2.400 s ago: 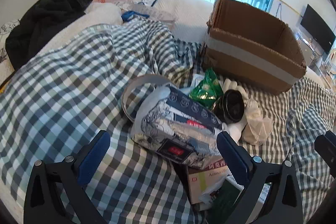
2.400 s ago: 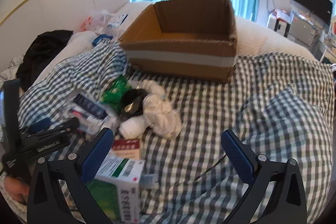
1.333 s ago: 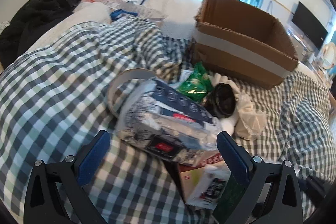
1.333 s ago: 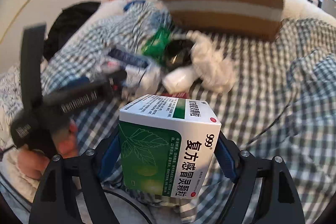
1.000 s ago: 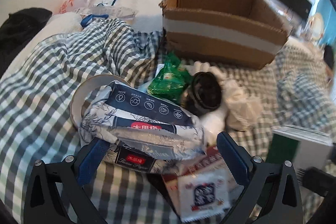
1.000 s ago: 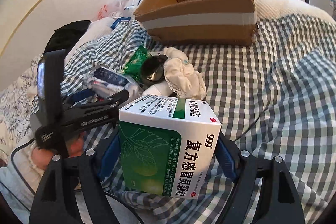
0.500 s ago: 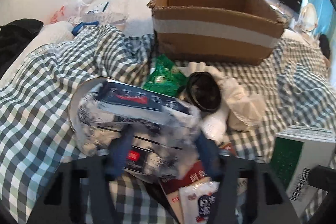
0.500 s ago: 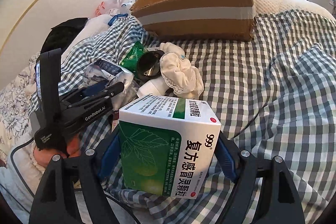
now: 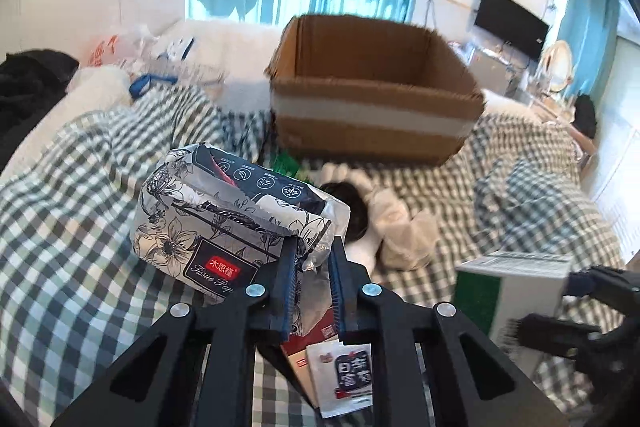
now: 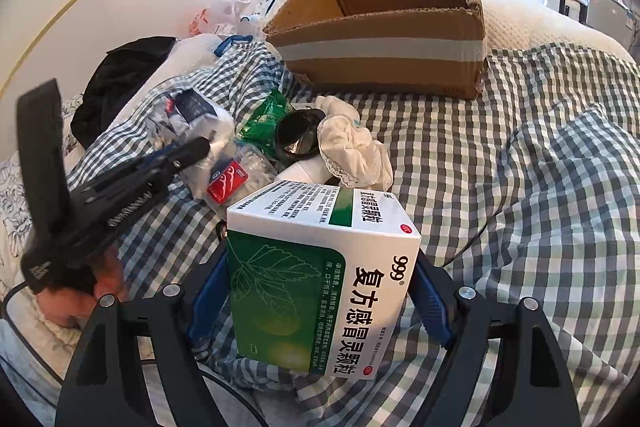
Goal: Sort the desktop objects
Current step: 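Grasp the floral tissue pack with the left tool while the right tool holds the medicine box, then carry the tissue pack in the left tool and medicine box in the right tool to the cardboard box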
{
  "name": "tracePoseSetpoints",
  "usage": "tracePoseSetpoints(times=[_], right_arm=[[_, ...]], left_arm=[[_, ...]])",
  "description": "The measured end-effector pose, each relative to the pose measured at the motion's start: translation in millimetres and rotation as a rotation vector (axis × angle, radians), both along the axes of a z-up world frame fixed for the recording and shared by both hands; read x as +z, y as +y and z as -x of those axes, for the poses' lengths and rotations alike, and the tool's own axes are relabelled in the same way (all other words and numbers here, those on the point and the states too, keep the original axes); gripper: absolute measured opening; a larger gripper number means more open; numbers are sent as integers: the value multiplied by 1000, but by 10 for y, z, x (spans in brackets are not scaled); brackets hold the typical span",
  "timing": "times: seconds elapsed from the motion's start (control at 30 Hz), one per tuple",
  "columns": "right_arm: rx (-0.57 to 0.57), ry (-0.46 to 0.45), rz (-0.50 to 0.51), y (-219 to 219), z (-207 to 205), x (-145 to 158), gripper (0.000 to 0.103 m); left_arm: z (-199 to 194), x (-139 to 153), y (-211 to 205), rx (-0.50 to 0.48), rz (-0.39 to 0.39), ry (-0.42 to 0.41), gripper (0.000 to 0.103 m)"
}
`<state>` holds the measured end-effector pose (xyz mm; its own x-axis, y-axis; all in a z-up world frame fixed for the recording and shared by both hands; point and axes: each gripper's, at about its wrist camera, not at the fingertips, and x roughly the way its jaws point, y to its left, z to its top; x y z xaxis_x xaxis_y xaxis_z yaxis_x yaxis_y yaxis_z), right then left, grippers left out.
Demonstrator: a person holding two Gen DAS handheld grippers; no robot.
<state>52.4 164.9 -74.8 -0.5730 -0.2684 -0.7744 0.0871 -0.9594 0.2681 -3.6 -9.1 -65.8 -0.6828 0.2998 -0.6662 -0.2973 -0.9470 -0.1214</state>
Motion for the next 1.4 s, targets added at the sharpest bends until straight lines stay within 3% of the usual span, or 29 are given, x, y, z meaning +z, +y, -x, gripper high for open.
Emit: tracePoseSetpoints(times=[0.2,0.7,1.4], right_arm=[[-7,7,-5,12,-1,27,80],[-22,107,-44,188,116,444,80],[-52,264,-106,473,777,1157,80]], left_arm=[[-26,159,13,-25,-36,25,15],[57,415,253,-85,-15,84,15],[592,822,619,-167,45,213,15]])
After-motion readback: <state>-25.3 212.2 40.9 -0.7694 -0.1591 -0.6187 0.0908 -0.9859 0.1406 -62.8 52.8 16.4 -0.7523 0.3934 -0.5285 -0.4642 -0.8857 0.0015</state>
